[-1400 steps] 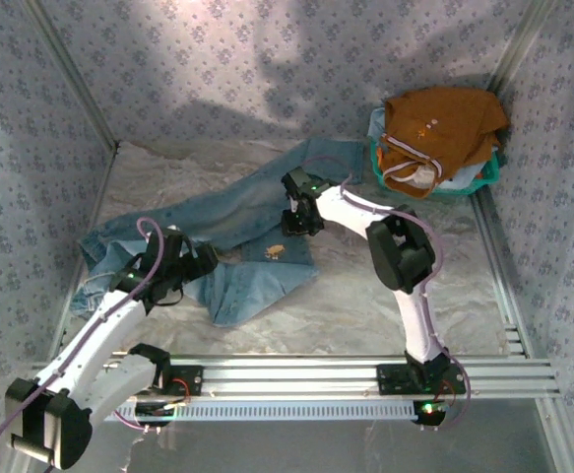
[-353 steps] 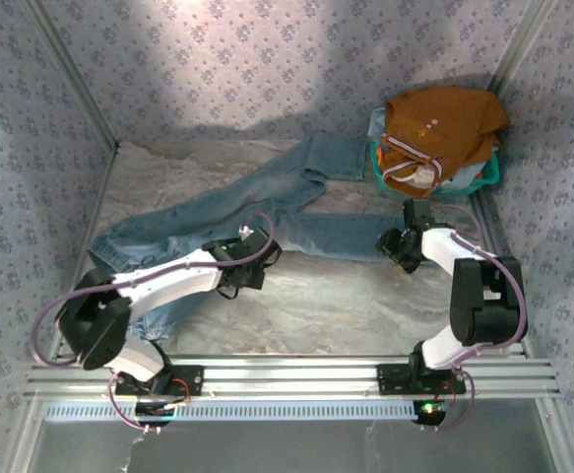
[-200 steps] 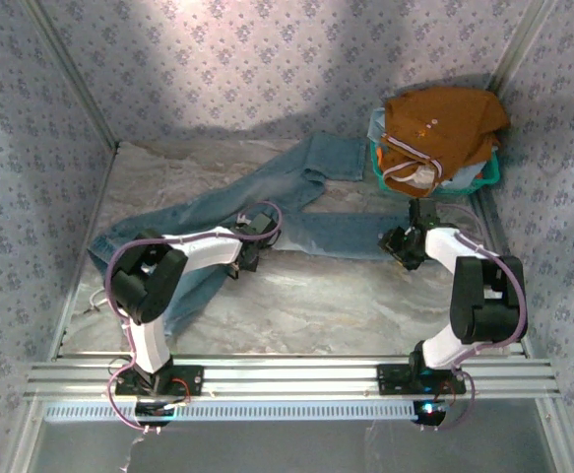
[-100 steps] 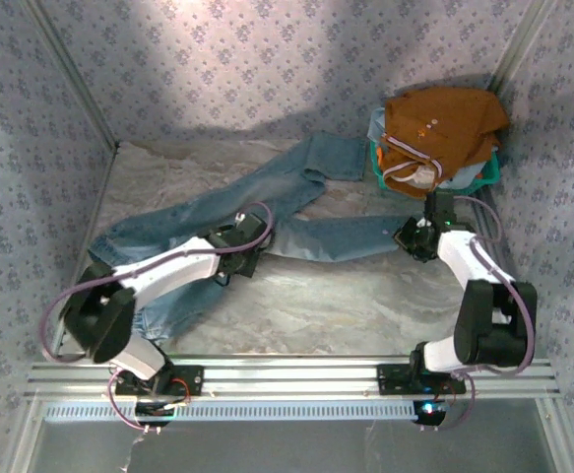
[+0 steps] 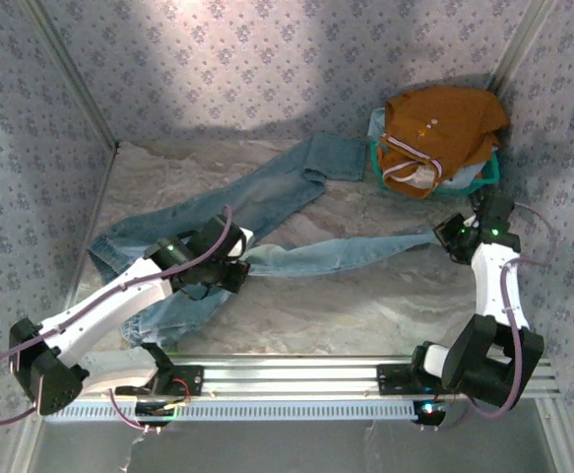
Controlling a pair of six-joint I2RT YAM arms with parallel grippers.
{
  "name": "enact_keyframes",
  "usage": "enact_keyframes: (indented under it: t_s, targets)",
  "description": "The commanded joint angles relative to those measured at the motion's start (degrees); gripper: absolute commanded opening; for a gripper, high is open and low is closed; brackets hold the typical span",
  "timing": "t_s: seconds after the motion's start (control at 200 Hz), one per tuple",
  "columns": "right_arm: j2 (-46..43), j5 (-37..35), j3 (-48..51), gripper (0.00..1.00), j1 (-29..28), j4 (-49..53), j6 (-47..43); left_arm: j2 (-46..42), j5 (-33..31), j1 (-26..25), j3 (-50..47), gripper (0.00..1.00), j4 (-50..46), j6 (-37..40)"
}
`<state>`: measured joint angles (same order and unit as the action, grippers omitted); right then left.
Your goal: Fold and stack the trousers
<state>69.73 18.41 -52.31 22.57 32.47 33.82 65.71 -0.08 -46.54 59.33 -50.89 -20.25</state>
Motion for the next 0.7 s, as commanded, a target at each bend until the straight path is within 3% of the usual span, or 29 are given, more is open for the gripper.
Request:
enact_keyframes:
  t_s: [0.0, 0.18, 0.235, 0.3, 0.34, 0.43, 0.52, 0.6, 0.695]
  targets:
    - [-0.9, 3.5, -0.3, 0.03, 1.1, 1.7, -0.8, -1.5, 6.0, -2.5, 0.3, 0.0, -3.8, 0.9]
    - [-5.8, 2.0, 5.1, 0.11, 1.2, 4.2, -2.9, -1.9, 15.1, -12.0, -4.2, 0.0, 0.2, -0.6]
    - [-6.7, 2.1, 6.5, 0.19, 1.5, 4.8, -3.7, -2.0, 17.1, -14.5, -5.0, 0.21, 1.4, -1.1]
    - [-7.9, 1.1, 7.3, 0.41, 1.8, 5.9, -3.9, -2.3, 20.3, -16.4, -5.8, 0.42, 2.7, -1.0]
    - [-9.2, 0.3, 7.8, 0.48, 2.0, 5.9, -3.8, -2.8, 20.6, -17.2, -5.7, 0.54, 2.5, -0.6]
    - [-13.0, -2.1, 7.9, 0.56, 1.4, 6.3, -2.6, -4.6, 17.0, -17.3, -4.7, 0.69, 1.2, 0.4]
    - [-16.6, -4.8, 7.8, 0.62, -1.8, 5.2, 0.1, -6.2, 5.4, -16.5, -2.8, 0.79, 0.7, -0.5]
    - [-15.7, -8.4, 6.9, 0.63, -10.0, 4.2, 1.8, -6.3, -4.7, -12.4, -2.5, 0.83, 2.2, -3.1]
    - [-11.1, -14.9, 4.9, 0.64, -21.3, 3.8, 3.4, -3.9, -8.6, -2.8, -3.0, 0.83, 4.0, -9.5]
